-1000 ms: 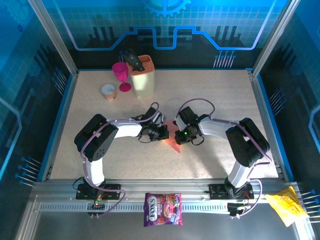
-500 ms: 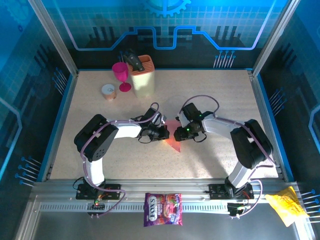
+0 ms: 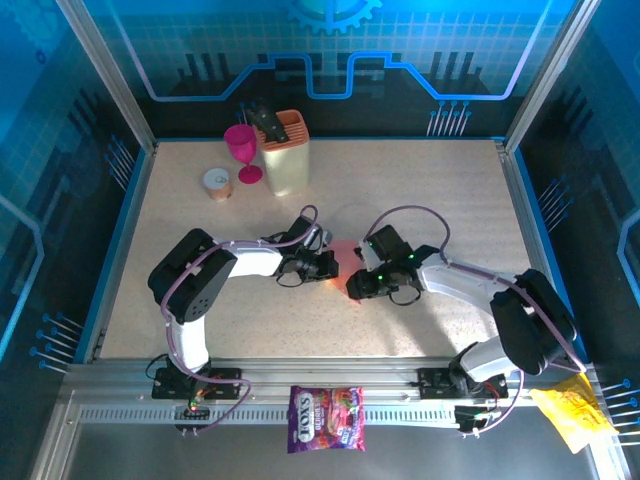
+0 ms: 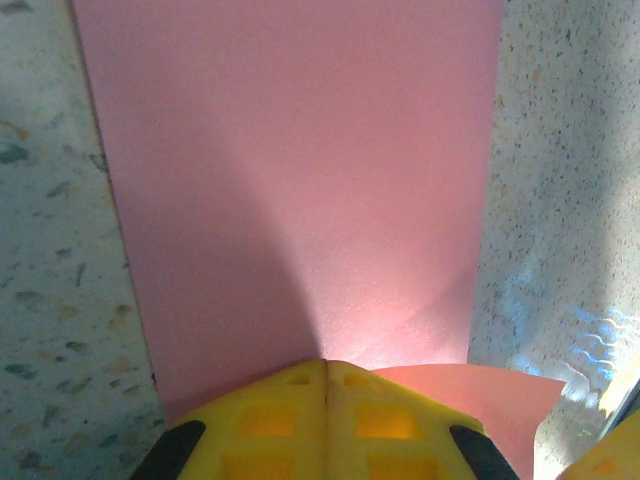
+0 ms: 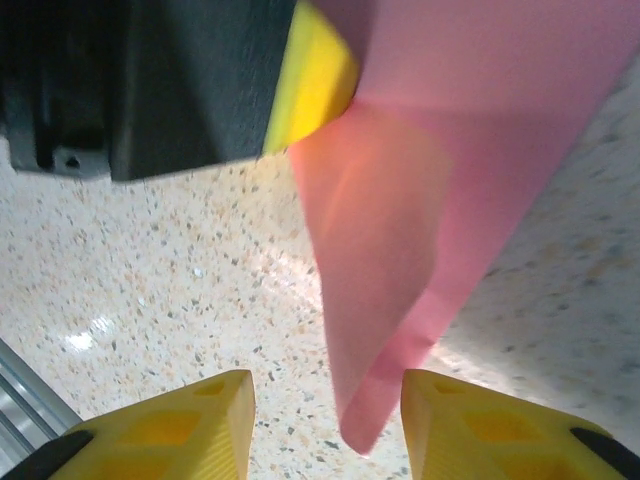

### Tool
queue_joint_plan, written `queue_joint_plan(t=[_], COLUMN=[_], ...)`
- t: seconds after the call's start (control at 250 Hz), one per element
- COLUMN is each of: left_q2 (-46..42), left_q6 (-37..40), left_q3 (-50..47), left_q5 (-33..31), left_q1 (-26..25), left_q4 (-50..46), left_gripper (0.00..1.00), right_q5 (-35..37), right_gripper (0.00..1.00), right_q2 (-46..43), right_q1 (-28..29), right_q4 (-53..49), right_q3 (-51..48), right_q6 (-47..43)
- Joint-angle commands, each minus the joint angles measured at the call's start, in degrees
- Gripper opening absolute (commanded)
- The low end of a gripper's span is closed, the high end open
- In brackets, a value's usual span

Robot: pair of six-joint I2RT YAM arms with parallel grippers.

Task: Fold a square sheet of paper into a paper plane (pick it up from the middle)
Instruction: Third fold the triangle at the center of the table.

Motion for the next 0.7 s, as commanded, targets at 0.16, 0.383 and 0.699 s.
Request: queue_joint_plan(t=[0.16,0.383,0.699], left_q2=[2.86,3.04,3.13], left_q6=[-0.17,-0.17,0.01], left_q3=[-2.27,-2.43,-2.65], left_q5=[-4.49,-4.41,-4.50], left_q1=[-0.22,-0.22,-0.22], left_q4=[-5.32,-5.25,-5.44], left_gripper=[0.00,0.00,0.00], right_q5=[1.56,1.65,1.22], right_gripper=[0.42,0.36,0.28], right_q2=[4.74,5.66,3.77], right_q1=[1.87,1.81,0.65], right_q4=[3.62,3.49,4.16], right_q3=[-0.03,1.04,0.32], right_q6=[2.09,1.56,2.01])
